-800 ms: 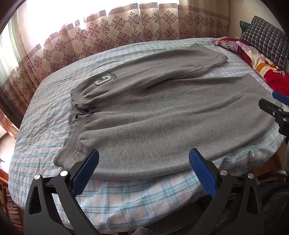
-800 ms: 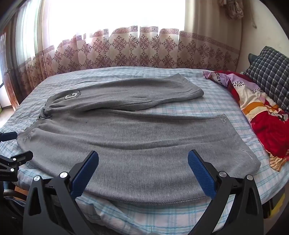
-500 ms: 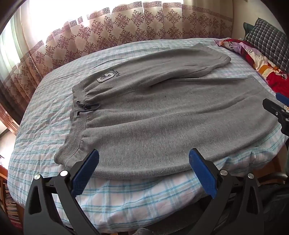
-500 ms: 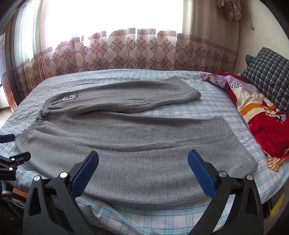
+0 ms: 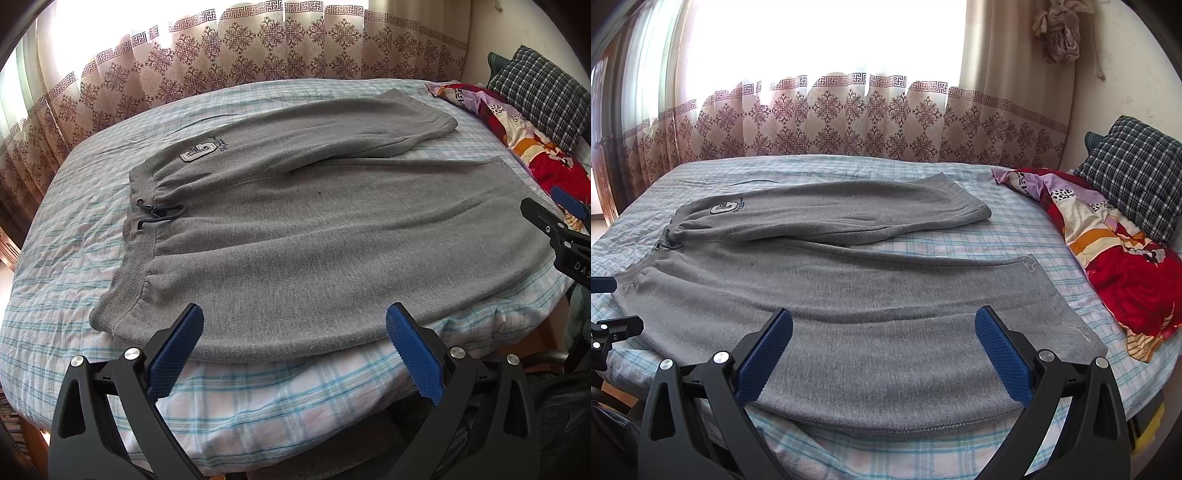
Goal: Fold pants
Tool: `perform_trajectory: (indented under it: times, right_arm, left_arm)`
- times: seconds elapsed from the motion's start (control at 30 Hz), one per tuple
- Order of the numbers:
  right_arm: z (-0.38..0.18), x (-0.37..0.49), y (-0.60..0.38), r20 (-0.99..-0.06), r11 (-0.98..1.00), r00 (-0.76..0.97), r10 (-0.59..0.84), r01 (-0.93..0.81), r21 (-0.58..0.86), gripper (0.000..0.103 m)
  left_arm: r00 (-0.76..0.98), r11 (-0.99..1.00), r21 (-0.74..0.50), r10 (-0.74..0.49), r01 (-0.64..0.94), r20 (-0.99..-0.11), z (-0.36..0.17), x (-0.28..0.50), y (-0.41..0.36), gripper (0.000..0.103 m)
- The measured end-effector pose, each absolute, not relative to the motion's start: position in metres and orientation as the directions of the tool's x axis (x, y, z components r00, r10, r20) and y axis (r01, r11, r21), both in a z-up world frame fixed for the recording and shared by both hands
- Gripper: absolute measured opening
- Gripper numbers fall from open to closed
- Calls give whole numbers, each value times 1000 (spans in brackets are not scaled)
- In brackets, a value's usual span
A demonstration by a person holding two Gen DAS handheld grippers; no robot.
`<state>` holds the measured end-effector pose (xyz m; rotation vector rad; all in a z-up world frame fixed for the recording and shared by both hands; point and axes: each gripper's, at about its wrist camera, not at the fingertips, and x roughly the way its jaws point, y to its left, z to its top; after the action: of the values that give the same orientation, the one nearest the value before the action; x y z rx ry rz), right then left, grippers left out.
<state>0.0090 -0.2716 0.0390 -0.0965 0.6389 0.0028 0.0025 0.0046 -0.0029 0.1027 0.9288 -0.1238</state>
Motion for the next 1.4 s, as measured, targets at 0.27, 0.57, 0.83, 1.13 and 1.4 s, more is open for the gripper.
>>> perform_trajectory:
  times: [0.27,0.57,0.83,1.13,1.4]
  right_arm:
    - [36,12,-273,-618,997,787,0,-45,-57,98]
    - [34,14,-273,-629,998,777,5,-48,-51,98]
    - [30,17,-274,-653,998,757,23,-54,-28,98]
    - [28,18,-275,-663,998,748,36,-62,-16,98]
    - [27,18,-276,-670,998,742,38,-62,-12,98]
  left_arm:
    - [606,987,74,-27,142,-795,-2,1,3,100]
    - [594,990,72,-15,122,-804,-5,4,7,100]
    - [589,991,62,-22,121,-808,-7,5,10,100]
    - [582,993,67,-4,102,-813,-11,8,16,100]
    - [566,994,72,15,78,-824,-17,11,21,100]
